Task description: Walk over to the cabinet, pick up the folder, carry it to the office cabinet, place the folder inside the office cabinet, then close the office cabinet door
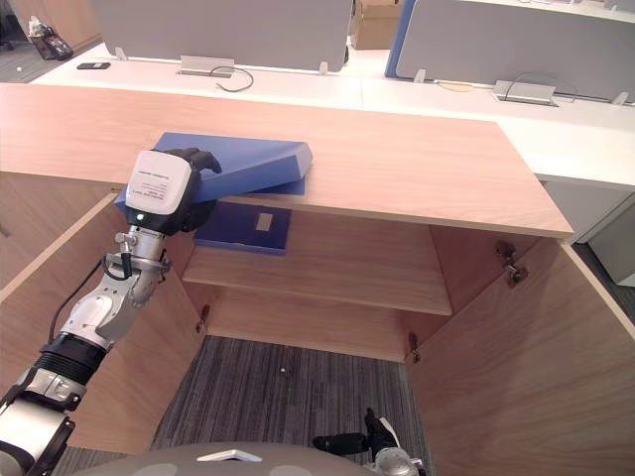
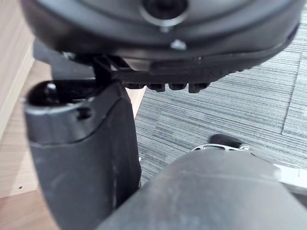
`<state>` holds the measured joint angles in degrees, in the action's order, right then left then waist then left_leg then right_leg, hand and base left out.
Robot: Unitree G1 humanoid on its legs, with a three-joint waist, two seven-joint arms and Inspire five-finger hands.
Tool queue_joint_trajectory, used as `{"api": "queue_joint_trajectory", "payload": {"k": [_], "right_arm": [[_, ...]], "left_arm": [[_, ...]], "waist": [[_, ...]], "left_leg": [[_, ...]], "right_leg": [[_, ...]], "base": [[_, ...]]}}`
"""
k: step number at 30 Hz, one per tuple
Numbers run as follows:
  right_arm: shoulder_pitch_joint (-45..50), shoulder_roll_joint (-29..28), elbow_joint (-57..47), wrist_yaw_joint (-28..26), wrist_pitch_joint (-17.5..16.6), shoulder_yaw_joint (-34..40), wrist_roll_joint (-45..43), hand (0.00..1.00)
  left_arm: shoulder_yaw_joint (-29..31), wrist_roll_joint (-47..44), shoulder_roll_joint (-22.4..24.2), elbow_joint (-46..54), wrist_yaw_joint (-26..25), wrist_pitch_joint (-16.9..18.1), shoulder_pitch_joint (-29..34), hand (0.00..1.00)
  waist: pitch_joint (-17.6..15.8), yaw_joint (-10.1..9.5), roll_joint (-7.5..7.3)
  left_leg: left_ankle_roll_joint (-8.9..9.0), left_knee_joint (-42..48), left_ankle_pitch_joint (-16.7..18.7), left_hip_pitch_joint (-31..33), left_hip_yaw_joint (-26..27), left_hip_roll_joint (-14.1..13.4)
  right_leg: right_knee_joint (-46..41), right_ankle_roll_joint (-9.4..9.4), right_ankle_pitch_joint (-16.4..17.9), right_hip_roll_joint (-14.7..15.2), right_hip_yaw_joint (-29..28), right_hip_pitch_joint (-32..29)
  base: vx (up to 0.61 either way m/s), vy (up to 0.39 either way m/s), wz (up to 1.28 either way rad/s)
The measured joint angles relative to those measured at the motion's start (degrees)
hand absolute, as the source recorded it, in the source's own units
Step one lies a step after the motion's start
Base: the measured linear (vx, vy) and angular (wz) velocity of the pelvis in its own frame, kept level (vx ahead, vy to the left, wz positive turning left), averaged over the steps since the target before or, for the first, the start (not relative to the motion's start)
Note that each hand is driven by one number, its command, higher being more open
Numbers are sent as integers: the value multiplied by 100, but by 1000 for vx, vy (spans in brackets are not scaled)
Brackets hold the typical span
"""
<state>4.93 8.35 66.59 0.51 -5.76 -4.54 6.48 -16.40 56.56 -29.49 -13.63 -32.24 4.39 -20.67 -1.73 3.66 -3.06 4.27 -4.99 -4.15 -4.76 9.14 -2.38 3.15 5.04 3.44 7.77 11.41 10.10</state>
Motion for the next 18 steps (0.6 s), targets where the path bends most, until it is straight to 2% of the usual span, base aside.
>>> {"api": "queue_joint_trajectory", "payload": {"k": [5,9,12,14,15,16,17,18], "right_arm": [[5,-3,0,0,0,4,0,100],[46,-16,-2,3,-2,64,-6,100],[66,-37,4,5,3,184,-13,100],[72,-35,-1,17,19,197,-88,100],[79,-29,-2,19,28,194,-181,100],[51,-29,-32,30,48,178,-400,100],[-88,-16,22,41,278,219,-652,100],[-259,-6,114,95,399,183,-820,100]], "left_arm": [[1,-4,9,78,24,-73,-13,0],[90,-131,391,946,292,-213,276,0],[116,-1006,1049,2229,546,-65,885,0],[95,-2338,1522,2956,874,423,1278,0],[93,-2732,1579,3060,964,544,1319,0],[109,-3533,1639,3253,1133,718,1381,0],[112,-4568,1721,3411,1317,866,1383,0],[113,-5172,1761,3489,1485,963,1384,0]], "waist": [[3,9,5],[1,-34,7],[-1,-58,13],[9,-83,39],[19,-90,57],[52,-121,107],[81,-187,164],[94,-220,186]], "left_leg": [[-1,-1,-1,-2,-2,4],[-2,-1,-1,2,-20,18],[-2,-2,-1,27,-42,24],[-2,-17,-1,37,-63,19],[-1,-18,-1,40,-66,15],[-1,-20,0,58,-69,5],[-14,-21,-11,157,-125,1],[-31,-21,-32,231,-150,-2]], "right_leg": [[-6,4,-3,6,0,-1],[-10,3,-2,18,8,0],[-19,4,0,28,3,-11],[-34,-3,14,23,5,-18],[-49,-6,22,21,5,-26],[-124,-6,64,19,1,-78],[-235,19,132,31,81,-157],[-261,23,135,26,87,-231]], "base": [[0,0,0],[0,-2,1],[0,-1,1],[0,0,2],[0,0,0],[-19,-12,4],[-35,-22,8],[-62,-21,14]]}}
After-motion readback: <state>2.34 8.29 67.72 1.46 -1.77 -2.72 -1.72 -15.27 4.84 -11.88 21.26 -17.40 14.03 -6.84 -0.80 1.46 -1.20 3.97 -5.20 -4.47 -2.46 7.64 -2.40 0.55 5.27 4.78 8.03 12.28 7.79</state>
